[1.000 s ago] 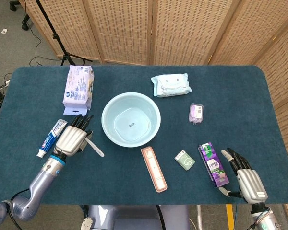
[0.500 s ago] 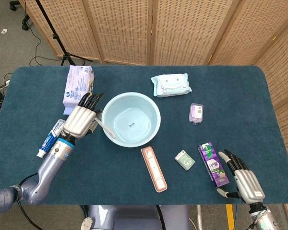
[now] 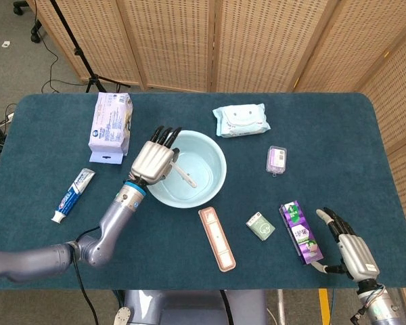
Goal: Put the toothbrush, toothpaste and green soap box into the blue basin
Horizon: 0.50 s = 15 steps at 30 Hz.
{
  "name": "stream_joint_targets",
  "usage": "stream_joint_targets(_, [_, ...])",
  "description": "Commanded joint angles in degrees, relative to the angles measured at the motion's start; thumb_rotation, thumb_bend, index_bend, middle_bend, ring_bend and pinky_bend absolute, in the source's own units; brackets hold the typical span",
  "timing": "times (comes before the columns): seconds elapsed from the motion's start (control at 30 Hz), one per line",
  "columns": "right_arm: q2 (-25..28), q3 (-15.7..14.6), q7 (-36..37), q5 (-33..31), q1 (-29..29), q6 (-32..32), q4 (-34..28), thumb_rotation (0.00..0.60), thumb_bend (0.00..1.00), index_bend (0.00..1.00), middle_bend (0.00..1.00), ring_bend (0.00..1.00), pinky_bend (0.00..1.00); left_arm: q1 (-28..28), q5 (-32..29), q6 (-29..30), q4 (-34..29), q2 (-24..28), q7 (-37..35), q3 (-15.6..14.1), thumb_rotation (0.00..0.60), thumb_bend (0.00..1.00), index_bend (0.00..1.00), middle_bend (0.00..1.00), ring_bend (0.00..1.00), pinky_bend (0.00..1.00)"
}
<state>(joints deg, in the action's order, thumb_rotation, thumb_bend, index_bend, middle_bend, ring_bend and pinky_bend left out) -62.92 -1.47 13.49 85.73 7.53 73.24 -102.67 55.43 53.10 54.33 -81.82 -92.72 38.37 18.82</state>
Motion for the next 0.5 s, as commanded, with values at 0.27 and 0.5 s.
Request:
stream_joint_targets(0.27, [0.4,0.6,1.8,-0.7,0.1,0.1,0.9,0.600,0.05,0.05,0.00,0.00,0.08,3.1,-2.5,-0.8,6.4,-5.2,-0.6,-0.5,0.600,0.30,0.11,0.00,0.00,0.00])
stream_joint_targets(0.5, [0.3,0.2,0.6,0.2,0.0,0.5,0.4,0.600,0.05,0.05,0.00,0.00,0.08,1.2,-1.6,1.0,4.1,-2.1,-3.5,-0.9,0.600,0.27,0.10,0.00,0.00,0.00])
